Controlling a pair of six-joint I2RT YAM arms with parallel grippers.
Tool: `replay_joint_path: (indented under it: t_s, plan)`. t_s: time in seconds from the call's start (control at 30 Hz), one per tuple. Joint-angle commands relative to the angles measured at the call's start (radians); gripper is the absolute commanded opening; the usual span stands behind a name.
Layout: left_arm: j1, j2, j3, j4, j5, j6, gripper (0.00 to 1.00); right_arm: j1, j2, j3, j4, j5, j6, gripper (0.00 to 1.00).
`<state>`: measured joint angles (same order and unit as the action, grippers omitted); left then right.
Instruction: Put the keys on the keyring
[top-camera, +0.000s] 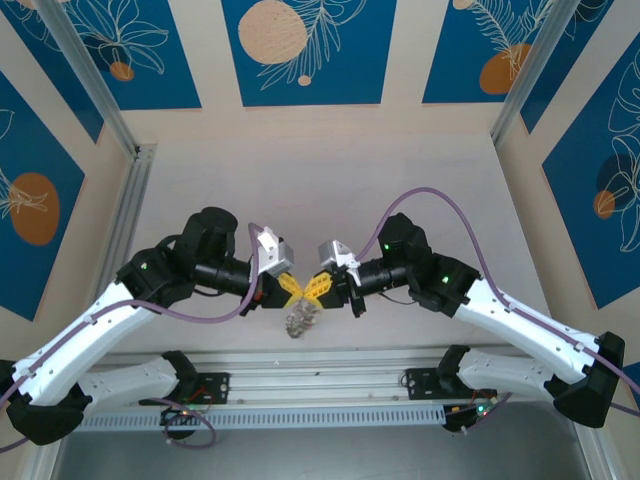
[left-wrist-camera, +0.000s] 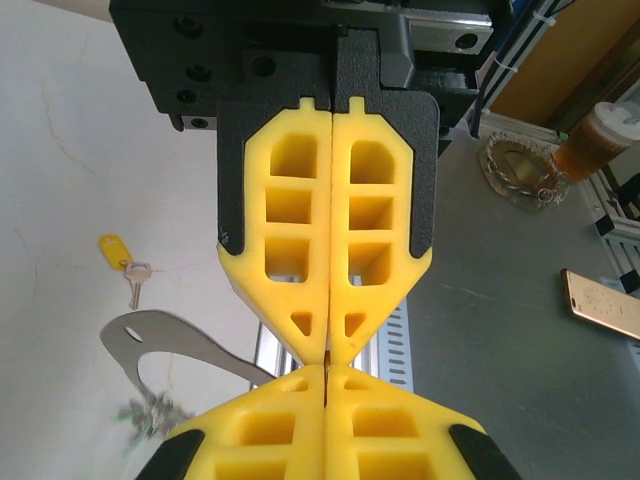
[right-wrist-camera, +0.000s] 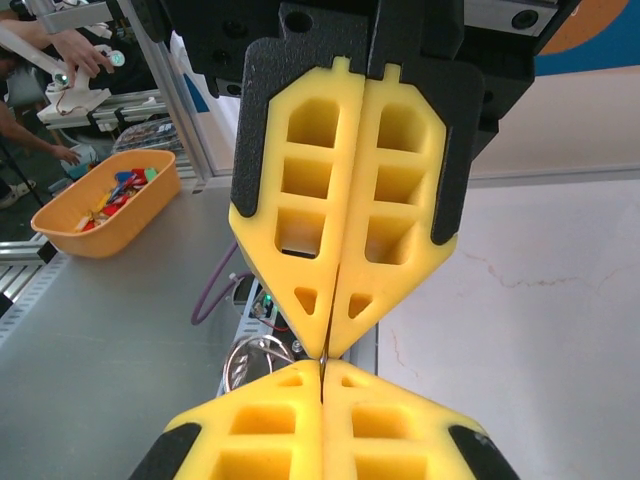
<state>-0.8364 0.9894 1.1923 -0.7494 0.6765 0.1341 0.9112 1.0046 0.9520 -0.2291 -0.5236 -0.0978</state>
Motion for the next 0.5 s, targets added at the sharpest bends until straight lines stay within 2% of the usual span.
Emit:
replay_joint_path:
  t_s: [0.0,0.1,0.23,0.3,0.4,0.47]
  plan:
    - [-0.003,-0.016,0.022,0.045,0.014,0.012,0.00,0.003,0.005,-0.002,-0.022,-0.049,-0.017,0.00]
    - [-0.003,-0.018,0.019,0.048,0.008,0.012,0.00,0.004,0.008,-0.005,-0.021,-0.043,-0.016,0.01]
    - [-0.003,-0.019,0.020,0.047,-0.001,0.013,0.00,0.004,0.007,-0.011,-0.016,-0.049,-0.015,0.14]
    - [-0.003,-0.016,0.022,0.048,-0.004,0.013,0.00,0.004,0.004,-0.013,-0.015,-0.056,-0.013,0.16]
    - [-0.004,-0.015,0.025,0.050,-0.009,0.013,0.00,0.004,-0.004,-0.021,-0.009,-0.066,-0.010,0.17]
    - [-0.003,-0.011,0.027,0.052,-0.008,0.012,0.00,0.004,-0.009,-0.026,-0.004,-0.069,-0.007,0.10]
